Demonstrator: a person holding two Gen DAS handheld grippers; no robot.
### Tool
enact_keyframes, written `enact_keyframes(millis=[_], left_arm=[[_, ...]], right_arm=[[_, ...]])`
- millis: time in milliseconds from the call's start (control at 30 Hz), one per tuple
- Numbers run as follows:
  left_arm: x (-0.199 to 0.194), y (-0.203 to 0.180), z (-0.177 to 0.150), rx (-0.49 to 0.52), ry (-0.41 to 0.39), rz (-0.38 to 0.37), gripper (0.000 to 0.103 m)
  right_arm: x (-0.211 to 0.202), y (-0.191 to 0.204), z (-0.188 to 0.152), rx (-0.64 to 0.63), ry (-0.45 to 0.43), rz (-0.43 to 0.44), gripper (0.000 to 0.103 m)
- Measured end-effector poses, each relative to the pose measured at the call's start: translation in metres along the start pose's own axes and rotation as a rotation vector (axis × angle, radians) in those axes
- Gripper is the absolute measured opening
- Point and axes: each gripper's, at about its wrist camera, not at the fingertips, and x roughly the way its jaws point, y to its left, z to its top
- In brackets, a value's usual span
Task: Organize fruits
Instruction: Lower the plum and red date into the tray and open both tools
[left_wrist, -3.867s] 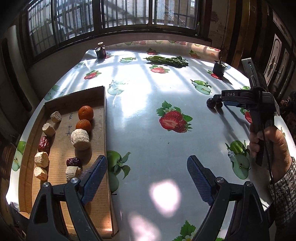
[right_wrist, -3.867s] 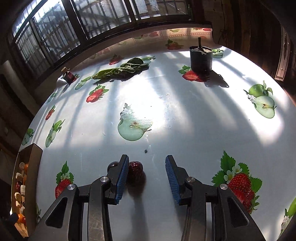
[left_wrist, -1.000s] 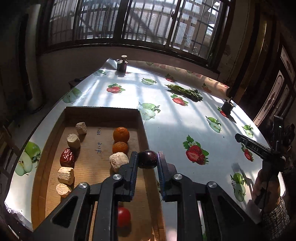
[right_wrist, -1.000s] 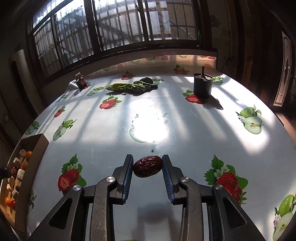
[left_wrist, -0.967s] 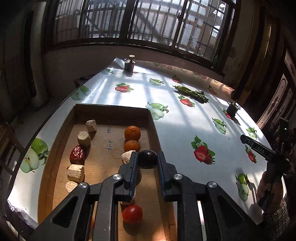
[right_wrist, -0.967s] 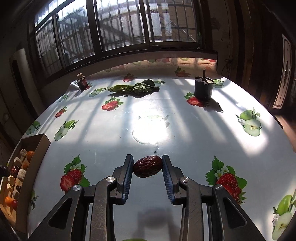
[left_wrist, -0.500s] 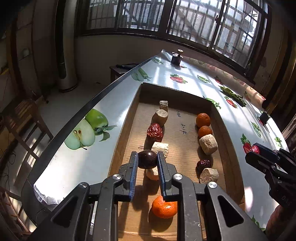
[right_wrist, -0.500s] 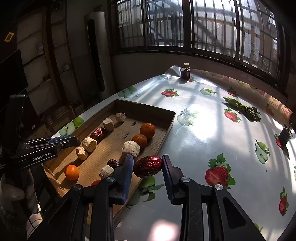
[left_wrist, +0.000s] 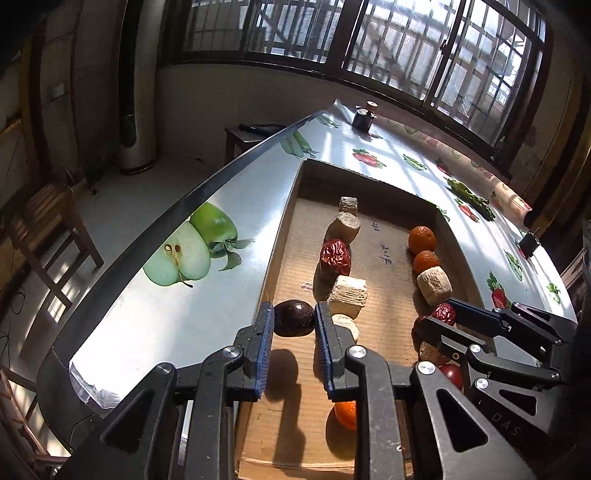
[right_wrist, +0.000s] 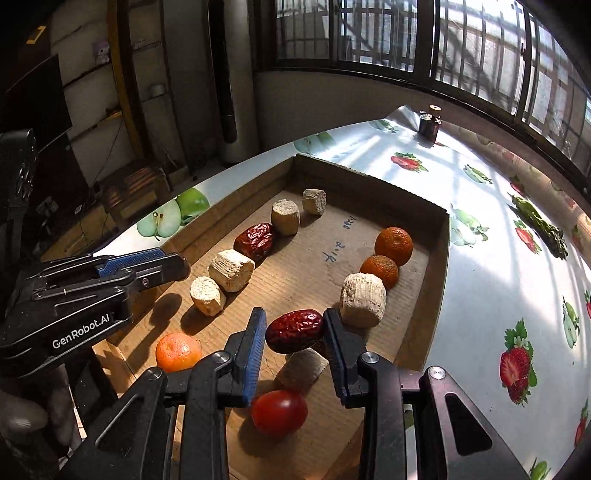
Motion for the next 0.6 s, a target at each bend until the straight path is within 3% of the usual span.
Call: enact_keyframes(millis=[167,333,400,533,600], left_arm=[[-0.005,-0.005,0.001,0.004,-0.013,-0.020,0.038],[-0.016,-0.013,0.003,0.020,-0.057,-0.001,0.064],[-0.021,-0.011,0.005,0.010,-0.068,-0.009,0.065],[-0.029,-0.006,0.007,-0.020,-0.078,-0.006,0.066],[-0.033,-0.005,0.007,-0.025,-0.083,0.005,0.066]], right_arm=[[0.009,0.001,0.000,0.010,0.015,0.005,0.035],[0.011,0.004,0.000,0.002,0.015,0.006,0.035],[0.010,0.005,-0.001,0.004,0.016,0.015,0.035],[0.006,0.004,-0.001,0.011,0.001,0.024,0.050],[0.003,0.003,-0.002,0.015,-0.008,0.029,0.050]])
